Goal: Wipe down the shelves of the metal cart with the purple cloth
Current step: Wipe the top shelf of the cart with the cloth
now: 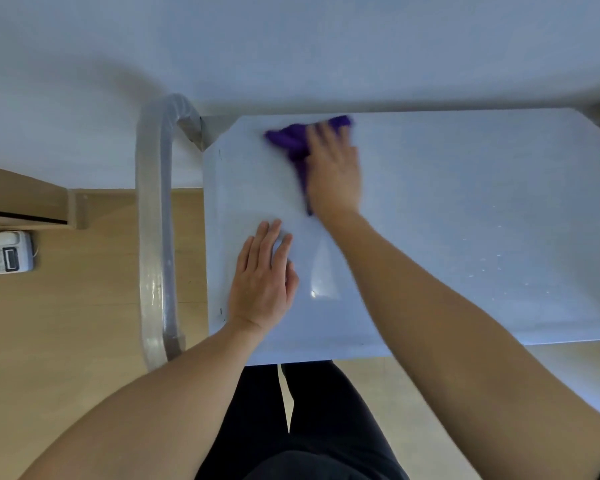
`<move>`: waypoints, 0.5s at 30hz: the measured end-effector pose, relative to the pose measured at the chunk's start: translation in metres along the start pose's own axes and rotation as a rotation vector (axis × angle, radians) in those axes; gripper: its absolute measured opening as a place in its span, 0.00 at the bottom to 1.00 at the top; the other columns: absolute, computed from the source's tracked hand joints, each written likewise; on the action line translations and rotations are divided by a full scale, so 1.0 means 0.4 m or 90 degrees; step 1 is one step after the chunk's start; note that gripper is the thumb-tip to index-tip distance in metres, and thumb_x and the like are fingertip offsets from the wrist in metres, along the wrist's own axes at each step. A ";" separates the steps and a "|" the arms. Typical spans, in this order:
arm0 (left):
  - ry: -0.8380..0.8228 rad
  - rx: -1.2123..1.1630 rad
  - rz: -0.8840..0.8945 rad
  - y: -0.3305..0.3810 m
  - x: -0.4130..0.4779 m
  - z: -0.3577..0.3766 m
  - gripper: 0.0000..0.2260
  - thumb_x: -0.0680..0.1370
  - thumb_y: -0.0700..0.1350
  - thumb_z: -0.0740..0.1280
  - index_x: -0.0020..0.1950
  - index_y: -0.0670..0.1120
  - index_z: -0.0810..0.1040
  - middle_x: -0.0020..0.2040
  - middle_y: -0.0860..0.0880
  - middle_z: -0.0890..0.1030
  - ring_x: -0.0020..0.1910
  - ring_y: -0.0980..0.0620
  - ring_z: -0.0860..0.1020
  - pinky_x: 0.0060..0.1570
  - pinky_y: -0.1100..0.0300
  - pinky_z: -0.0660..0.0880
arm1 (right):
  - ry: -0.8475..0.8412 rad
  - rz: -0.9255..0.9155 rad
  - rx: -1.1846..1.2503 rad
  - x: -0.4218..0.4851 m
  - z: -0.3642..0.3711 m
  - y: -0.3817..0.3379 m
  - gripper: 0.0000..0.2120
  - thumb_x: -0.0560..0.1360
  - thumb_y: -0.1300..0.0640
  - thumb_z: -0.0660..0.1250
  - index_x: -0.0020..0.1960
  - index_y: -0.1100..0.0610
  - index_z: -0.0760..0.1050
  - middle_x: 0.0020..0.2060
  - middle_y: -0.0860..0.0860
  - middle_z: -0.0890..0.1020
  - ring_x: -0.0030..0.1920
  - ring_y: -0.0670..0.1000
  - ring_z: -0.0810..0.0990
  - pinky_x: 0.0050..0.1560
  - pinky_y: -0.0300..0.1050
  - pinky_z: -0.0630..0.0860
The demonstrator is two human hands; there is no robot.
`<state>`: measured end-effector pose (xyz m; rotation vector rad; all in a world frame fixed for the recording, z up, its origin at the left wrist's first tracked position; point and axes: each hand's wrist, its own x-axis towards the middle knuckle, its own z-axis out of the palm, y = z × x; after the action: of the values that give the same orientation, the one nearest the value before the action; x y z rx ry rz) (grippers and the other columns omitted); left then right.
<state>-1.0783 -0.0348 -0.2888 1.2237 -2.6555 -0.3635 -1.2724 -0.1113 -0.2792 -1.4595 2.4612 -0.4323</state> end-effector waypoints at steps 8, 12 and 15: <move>-0.011 0.005 0.004 -0.007 0.002 0.005 0.19 0.80 0.43 0.59 0.69 0.39 0.72 0.75 0.40 0.67 0.76 0.42 0.62 0.72 0.44 0.62 | 0.122 0.297 -0.008 -0.013 -0.061 0.137 0.26 0.78 0.60 0.54 0.76 0.57 0.59 0.75 0.54 0.63 0.76 0.57 0.56 0.76 0.54 0.50; -0.003 0.008 0.000 -0.008 0.004 0.001 0.18 0.79 0.42 0.59 0.69 0.40 0.73 0.74 0.40 0.67 0.76 0.42 0.63 0.73 0.45 0.62 | 0.065 0.047 -0.010 -0.118 0.033 -0.046 0.27 0.75 0.63 0.60 0.74 0.55 0.64 0.73 0.54 0.68 0.75 0.61 0.59 0.74 0.56 0.59; -0.012 0.012 0.000 -0.007 0.005 -0.003 0.19 0.80 0.43 0.59 0.70 0.40 0.72 0.75 0.40 0.67 0.76 0.42 0.62 0.74 0.46 0.61 | 0.019 -0.088 -0.012 -0.151 0.032 -0.038 0.24 0.77 0.63 0.62 0.73 0.55 0.66 0.72 0.53 0.69 0.75 0.59 0.61 0.73 0.55 0.62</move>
<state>-1.0770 -0.0383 -0.2883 1.2316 -2.6810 -0.3515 -1.2272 -0.0666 -0.2815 -1.6487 2.4028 -0.4616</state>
